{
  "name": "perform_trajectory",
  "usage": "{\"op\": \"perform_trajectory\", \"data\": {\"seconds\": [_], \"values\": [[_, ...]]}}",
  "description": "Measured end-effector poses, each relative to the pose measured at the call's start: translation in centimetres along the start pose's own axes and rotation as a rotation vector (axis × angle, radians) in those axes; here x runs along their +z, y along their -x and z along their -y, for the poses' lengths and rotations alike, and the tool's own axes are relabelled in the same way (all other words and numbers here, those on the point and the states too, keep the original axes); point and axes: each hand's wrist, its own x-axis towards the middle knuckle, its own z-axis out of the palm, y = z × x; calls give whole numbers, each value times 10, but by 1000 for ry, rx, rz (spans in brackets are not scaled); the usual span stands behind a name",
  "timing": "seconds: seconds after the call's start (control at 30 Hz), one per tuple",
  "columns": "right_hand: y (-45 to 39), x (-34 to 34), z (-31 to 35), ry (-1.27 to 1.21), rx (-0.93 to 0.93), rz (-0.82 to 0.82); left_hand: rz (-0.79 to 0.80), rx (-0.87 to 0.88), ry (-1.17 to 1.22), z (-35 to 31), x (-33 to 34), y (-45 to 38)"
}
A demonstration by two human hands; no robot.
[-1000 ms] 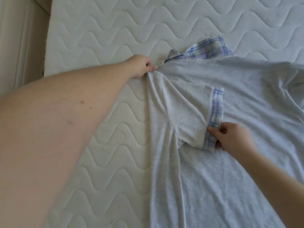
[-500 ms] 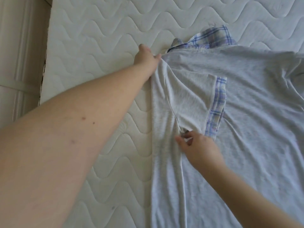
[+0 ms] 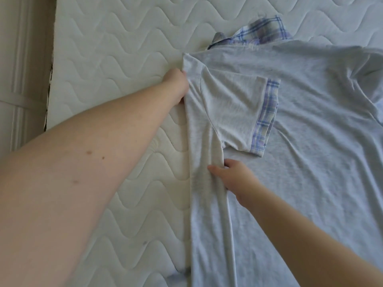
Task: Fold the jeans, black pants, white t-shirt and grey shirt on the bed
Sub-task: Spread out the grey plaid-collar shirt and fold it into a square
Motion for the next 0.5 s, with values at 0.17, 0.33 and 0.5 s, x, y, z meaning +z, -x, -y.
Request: {"op": "perform_trajectory", "data": {"seconds": [0.17,0.33,0.5], "values": [[17,3,-25,-207,71,221,27,-71,-29,27,-9,28],[27,9,-45,-376,160,332,334,-104,-12,84,-24,79],[39,15,-54,-399,242,457,400,-118,141,138,-20,122]]}}
